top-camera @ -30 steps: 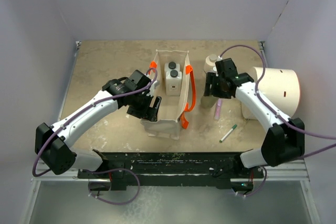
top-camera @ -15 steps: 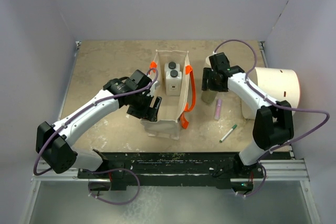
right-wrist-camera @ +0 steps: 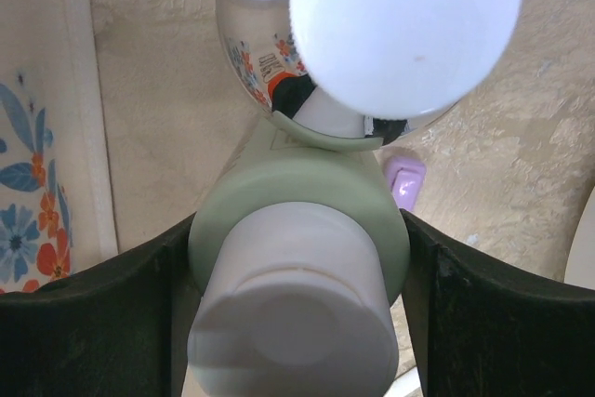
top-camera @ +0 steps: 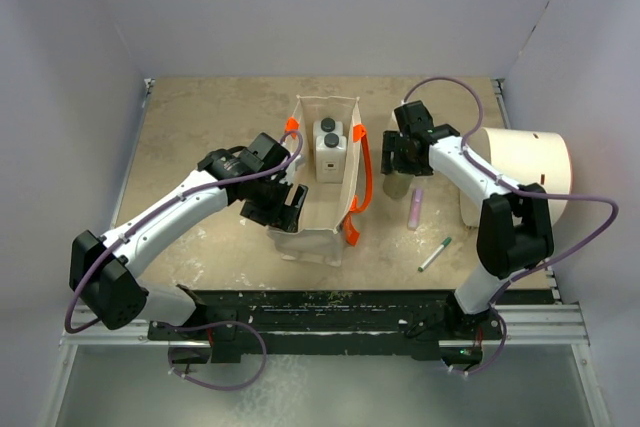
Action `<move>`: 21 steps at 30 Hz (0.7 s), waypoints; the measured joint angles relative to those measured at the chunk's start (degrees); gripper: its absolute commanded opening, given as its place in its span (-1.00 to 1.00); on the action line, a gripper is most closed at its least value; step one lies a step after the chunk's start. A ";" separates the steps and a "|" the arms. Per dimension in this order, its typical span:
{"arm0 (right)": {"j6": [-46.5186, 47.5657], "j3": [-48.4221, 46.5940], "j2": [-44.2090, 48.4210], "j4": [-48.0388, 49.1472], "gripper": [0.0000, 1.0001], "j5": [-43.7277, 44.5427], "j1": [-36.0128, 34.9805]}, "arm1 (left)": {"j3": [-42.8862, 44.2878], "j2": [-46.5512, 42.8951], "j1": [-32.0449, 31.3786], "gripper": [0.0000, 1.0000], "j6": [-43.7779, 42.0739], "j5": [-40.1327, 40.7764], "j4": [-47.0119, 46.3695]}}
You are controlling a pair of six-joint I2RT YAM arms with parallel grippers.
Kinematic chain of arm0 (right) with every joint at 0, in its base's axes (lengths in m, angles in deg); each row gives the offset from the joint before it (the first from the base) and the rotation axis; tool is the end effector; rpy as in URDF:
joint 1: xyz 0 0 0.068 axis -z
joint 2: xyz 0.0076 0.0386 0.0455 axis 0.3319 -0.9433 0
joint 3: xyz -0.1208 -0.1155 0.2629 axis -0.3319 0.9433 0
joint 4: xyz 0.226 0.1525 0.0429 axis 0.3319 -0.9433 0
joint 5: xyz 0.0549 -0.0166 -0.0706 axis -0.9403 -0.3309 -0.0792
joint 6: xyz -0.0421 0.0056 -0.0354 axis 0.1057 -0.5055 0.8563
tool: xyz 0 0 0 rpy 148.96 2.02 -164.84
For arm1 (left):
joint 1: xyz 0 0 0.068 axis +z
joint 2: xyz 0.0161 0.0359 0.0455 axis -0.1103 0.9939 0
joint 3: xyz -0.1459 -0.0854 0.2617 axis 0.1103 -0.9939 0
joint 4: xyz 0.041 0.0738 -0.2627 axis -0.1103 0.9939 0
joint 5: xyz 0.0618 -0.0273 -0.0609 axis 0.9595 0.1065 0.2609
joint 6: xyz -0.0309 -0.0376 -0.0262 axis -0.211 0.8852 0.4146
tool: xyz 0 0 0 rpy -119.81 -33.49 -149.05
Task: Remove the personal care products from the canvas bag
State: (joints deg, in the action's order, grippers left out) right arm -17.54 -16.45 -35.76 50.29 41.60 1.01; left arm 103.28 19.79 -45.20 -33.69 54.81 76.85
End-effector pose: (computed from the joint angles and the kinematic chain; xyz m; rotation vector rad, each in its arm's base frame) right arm 0.3606 0.1124 0.2788 0.1644 2.4926 0.0578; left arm 0.2070 -0.1750 0.3276 0.5069 2.8104 -0.4829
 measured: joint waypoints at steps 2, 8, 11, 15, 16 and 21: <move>-0.02 -0.17 0.09 0.13 0.68 0.00 0.00 | 0.00 0.00 0.00 0.67 -0.04 0.00 0.07; 0.02 -1.97 3.93 0.22 0.75 0.13 0.00 | 0.00 0.00 0.00 0.69 -0.42 0.22 0.09; 0.04 -2.25 8.20 -0.02 0.97 0.11 0.00 | 0.00 -0.04 0.00 0.69 -0.39 0.17 0.02; -0.07 0.28 17.44 0.72 1.00 -0.90 0.00 | -0.13 -0.52 0.00 0.69 -0.33 0.17 -0.50; -0.44 1.33 19.52 0.85 1.00 -1.01 0.02 | -0.13 -0.63 0.00 0.69 -0.31 0.17 -0.59; -3.39 3.89 24.06 1.01 1.00 -0.37 0.04 | -0.13 -0.70 0.00 0.69 -0.28 0.22 -0.57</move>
State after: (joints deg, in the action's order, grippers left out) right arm -20.93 -12.56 -11.70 51.29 41.23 1.06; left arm 103.15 19.09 -45.20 -33.98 55.03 76.28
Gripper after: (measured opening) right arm 0.998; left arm 0.844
